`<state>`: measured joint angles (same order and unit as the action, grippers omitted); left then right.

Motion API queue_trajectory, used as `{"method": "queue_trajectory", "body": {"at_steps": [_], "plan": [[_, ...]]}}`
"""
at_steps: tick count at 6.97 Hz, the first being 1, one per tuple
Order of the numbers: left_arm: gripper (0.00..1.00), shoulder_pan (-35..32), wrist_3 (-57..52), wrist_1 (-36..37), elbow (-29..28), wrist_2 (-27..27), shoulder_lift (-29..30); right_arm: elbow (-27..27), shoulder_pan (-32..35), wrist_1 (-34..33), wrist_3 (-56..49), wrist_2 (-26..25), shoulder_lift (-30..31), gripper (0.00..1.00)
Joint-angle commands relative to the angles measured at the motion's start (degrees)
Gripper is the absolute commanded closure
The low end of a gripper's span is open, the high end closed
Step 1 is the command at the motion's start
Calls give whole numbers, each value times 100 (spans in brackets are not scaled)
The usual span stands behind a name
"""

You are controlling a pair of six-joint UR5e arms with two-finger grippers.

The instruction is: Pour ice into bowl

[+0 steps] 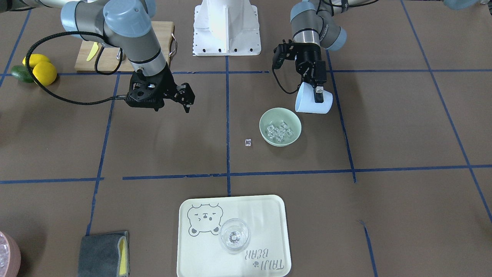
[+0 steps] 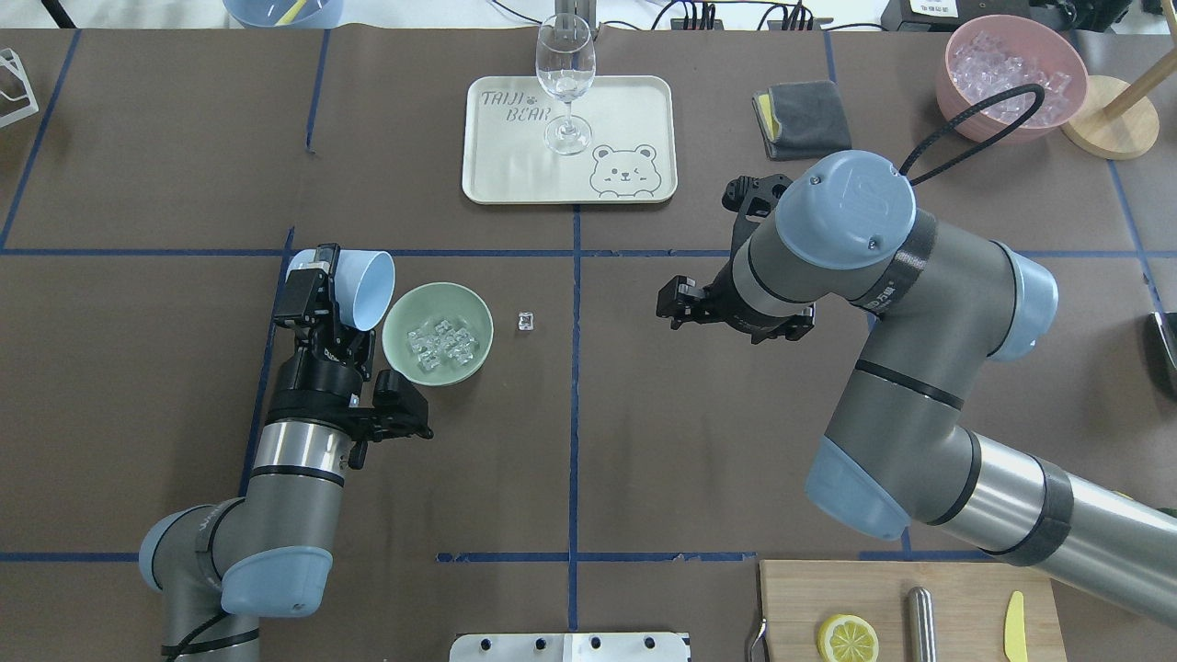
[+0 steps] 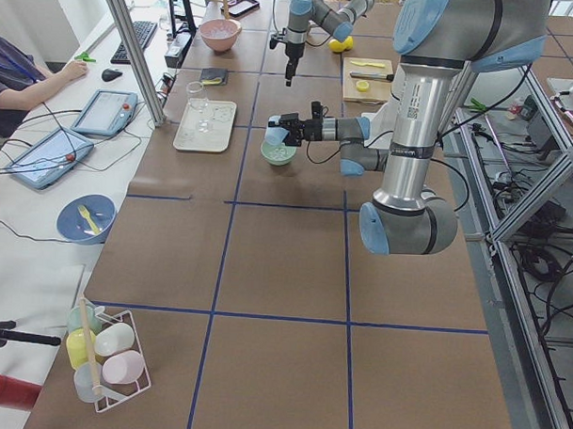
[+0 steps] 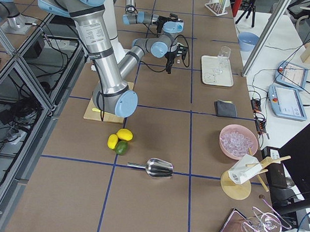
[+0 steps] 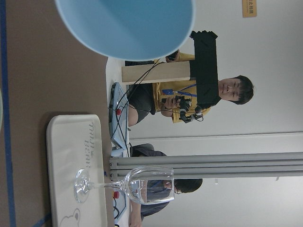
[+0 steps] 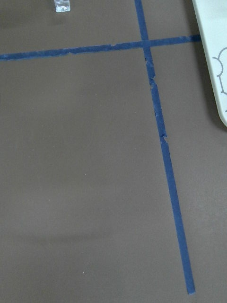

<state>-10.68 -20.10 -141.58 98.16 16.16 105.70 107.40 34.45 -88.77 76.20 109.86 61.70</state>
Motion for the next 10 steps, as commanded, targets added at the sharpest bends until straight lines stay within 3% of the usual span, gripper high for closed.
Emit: {"method": "queue_trajectory", "body": {"at_steps": [1, 8, 10], "plan": [[100, 31, 1458, -159, 62, 333, 12, 0, 0, 0, -9, 0, 0, 0], [100, 224, 5502, -633, 11, 529, 4, 0, 0, 0, 0, 0, 0, 0], [100, 251, 5962, -1081, -7, 529, 3, 0, 0, 0, 0, 0, -9, 0]]}}
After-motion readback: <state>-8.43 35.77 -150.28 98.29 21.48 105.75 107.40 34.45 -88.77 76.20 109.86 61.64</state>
